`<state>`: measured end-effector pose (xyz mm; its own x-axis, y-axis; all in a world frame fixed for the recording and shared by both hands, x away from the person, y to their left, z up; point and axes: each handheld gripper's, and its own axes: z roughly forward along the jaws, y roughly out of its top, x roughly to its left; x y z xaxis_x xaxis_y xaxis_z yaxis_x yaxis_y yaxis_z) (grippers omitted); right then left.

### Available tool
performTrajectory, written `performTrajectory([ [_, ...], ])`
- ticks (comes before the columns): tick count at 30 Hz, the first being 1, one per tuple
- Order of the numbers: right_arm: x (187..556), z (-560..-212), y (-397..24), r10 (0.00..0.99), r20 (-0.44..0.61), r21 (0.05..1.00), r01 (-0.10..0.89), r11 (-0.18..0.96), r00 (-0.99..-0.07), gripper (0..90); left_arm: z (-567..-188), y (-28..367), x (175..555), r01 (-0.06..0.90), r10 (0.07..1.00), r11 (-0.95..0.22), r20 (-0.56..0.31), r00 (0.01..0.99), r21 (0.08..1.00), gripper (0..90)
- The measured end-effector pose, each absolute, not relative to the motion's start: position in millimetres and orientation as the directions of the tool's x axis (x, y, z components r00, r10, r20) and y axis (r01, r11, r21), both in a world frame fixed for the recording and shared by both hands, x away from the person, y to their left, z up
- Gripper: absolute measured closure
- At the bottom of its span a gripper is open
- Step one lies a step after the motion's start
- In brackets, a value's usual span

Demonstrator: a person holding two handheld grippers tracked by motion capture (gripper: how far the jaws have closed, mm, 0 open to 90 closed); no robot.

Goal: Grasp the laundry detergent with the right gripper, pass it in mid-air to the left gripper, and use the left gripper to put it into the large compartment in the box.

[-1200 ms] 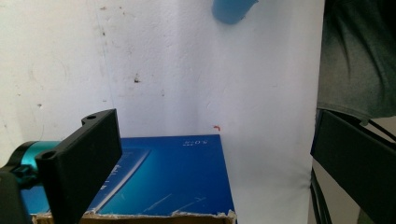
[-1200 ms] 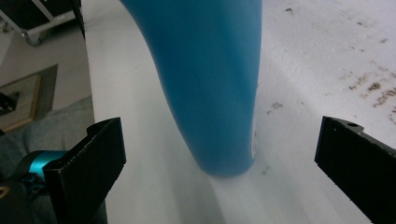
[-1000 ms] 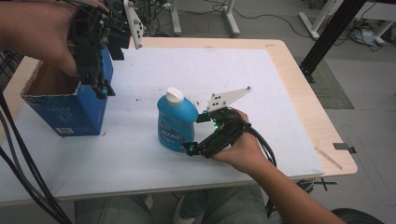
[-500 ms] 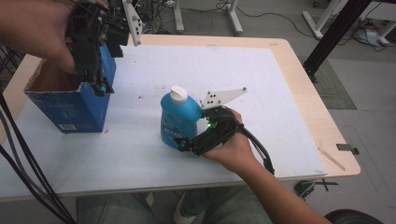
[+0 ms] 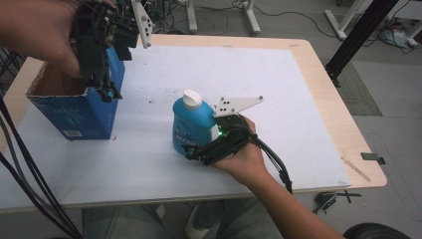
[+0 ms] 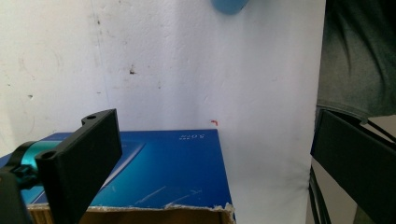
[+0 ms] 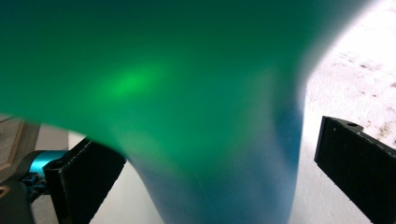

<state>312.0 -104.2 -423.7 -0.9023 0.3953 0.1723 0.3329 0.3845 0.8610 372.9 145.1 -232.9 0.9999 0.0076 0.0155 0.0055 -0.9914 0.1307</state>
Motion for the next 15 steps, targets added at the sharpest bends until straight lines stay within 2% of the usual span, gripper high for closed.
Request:
performTrajectory([
  [15,308.6,-424.8,-101.4,0.422,0.142,0.892,0.3,0.337,-0.895,6.7,-233.5,147.5,371.9,0.011,0.014,-0.991,0.015,1.0,0.131,1.8],
])
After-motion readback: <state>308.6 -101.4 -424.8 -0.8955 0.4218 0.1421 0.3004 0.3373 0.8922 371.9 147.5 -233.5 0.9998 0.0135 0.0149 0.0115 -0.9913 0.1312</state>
